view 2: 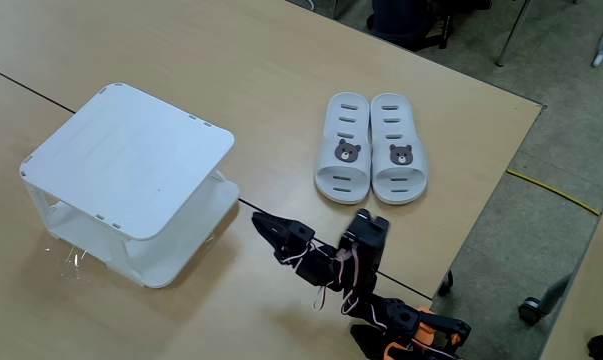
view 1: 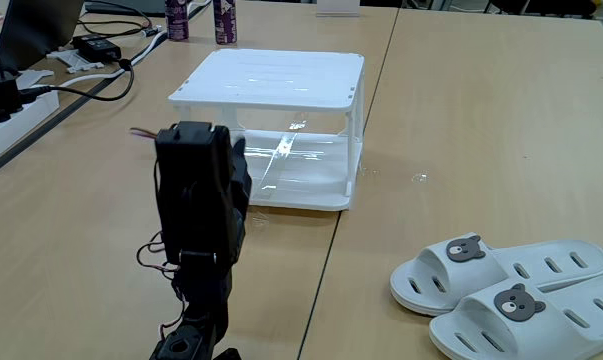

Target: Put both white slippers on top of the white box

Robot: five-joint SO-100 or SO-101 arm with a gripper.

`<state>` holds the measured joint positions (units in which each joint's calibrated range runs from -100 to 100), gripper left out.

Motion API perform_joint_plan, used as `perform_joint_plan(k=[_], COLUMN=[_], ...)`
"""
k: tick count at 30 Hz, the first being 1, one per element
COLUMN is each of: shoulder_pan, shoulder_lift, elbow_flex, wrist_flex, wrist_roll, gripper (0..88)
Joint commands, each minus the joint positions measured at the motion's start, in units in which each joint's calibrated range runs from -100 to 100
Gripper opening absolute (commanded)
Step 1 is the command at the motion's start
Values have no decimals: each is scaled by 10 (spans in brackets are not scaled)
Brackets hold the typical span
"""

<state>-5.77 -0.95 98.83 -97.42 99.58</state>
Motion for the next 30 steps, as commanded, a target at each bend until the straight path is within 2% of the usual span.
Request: perform_joint_plan(k=[1, 4, 10, 18, 25, 28, 30], shoulder_pan=[46, 106, 288, 451, 462, 463, 463], shoulder_lift=[119, 171, 240, 292, 299, 299, 299], elbow_flex=[-9, -22, -42, -105, -121, -142, -155], wrist_flex=[-1, -1, -1, -4, -4, -4, -4], wrist_roll=[4, 4, 4, 4, 4, 4, 4], gripper=[7, 7, 7, 7, 24, 169, 215])
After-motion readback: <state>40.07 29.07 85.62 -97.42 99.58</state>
